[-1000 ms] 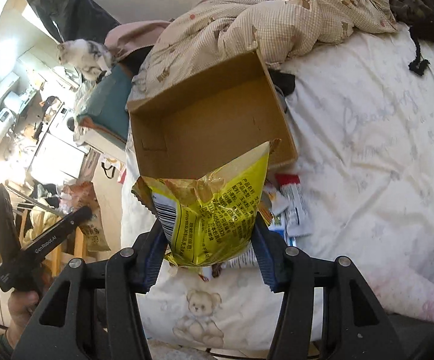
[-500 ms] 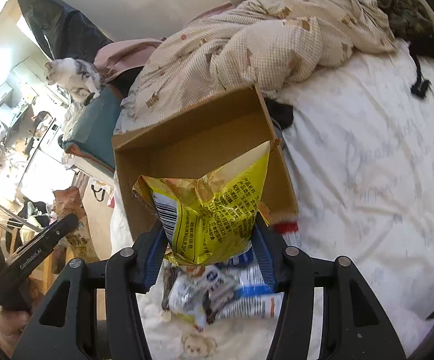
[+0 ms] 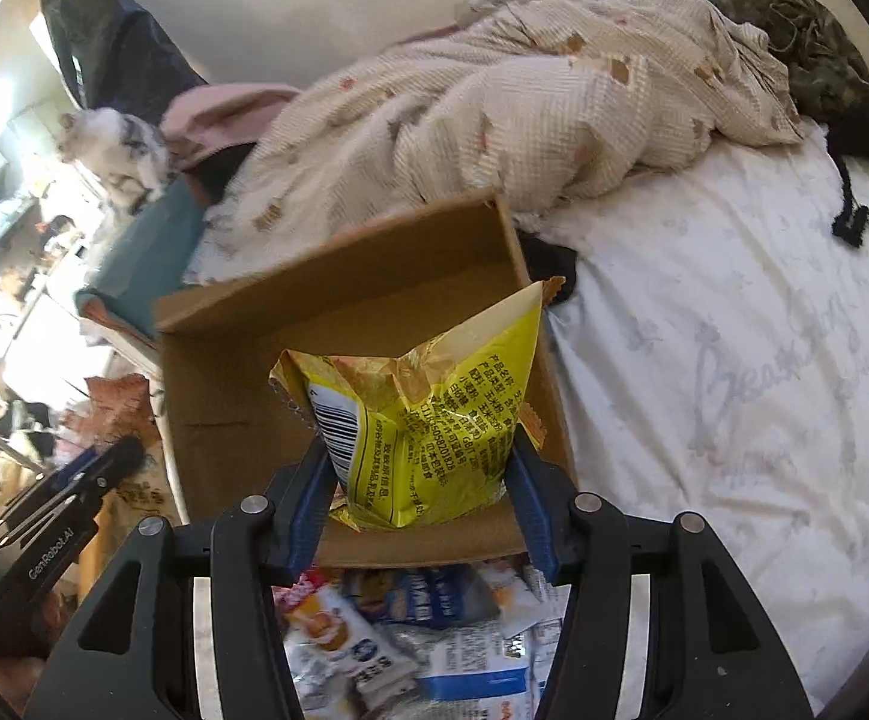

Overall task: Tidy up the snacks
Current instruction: 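Carry the orange bag with the left gripper while the right gripper carries the yellow bag into the box, then open both grippers to drop the two bags into the box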

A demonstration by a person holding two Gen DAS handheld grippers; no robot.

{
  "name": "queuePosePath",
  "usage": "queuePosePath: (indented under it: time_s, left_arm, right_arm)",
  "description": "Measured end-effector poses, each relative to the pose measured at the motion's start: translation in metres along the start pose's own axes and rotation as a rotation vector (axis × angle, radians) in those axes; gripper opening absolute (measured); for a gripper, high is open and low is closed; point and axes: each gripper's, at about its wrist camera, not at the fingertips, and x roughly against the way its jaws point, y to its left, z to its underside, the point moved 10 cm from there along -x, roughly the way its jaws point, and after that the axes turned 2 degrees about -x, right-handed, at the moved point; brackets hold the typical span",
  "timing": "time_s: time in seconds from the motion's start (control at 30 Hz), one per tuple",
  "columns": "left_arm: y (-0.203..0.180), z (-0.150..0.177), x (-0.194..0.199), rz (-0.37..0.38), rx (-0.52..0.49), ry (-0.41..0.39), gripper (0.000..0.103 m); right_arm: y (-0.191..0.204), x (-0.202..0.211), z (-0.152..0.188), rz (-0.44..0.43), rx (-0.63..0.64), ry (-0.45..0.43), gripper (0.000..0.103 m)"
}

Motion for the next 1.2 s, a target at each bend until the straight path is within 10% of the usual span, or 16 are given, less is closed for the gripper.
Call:
queuePosePath:
  time_s: [1.0,1.2]
  left_arm:
    - [-0.008,-0.002,-0.016,0.107,0.043,-0.003,0.020]
    - [-0.010,-0.001,-0.011,0.099,0.035,-0.014,0.064]
  right_arm:
    - [-0.001,-0.040,0.019,0.004,-0.003,0.140,0.060]
    - [0.000,-0.035,0.012,-0.022,-0.037,0.101,0.092]
